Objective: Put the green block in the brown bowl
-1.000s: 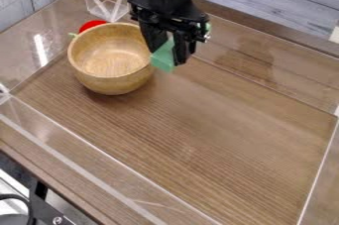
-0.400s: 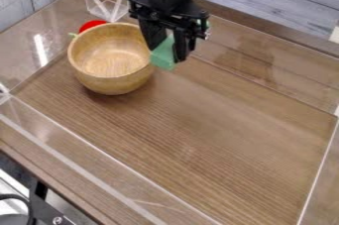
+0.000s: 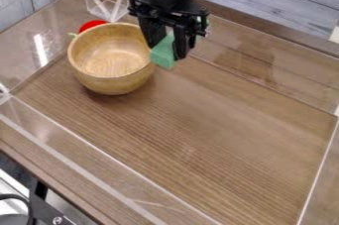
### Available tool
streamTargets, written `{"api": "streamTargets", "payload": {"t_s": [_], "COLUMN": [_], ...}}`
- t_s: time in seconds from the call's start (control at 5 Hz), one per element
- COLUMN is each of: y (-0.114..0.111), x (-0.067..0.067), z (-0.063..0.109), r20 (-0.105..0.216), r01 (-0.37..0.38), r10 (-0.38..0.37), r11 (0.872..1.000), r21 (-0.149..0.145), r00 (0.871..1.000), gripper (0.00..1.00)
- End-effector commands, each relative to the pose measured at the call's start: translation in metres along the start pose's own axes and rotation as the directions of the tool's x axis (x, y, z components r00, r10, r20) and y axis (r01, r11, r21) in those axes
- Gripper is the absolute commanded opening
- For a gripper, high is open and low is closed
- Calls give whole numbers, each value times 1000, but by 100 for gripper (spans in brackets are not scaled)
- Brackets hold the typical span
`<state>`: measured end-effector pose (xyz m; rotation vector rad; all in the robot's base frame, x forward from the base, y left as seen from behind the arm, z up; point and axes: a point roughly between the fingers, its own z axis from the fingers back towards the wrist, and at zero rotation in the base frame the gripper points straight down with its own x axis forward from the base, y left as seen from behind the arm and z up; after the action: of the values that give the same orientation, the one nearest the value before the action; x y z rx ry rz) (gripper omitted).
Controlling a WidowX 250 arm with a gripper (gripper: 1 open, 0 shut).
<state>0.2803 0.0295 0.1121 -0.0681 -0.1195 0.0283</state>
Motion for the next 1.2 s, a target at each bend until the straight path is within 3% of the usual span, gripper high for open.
{"api": "streamTargets", "payload": {"t_s": [0.0, 0.4, 0.6, 1.0], "y": [21, 75, 91, 113], "x": [9, 3, 1, 1], "z": [19, 16, 10, -9], "r20": [62, 49, 44, 44], "r01": [-1, -9, -13, -29], "r10": [0, 7, 12, 28], "r11": [1000, 999, 999, 1000], "r21": [18, 41, 40, 9], "r00": [998, 999, 999, 999], "gripper": [0, 0, 0, 0]}}
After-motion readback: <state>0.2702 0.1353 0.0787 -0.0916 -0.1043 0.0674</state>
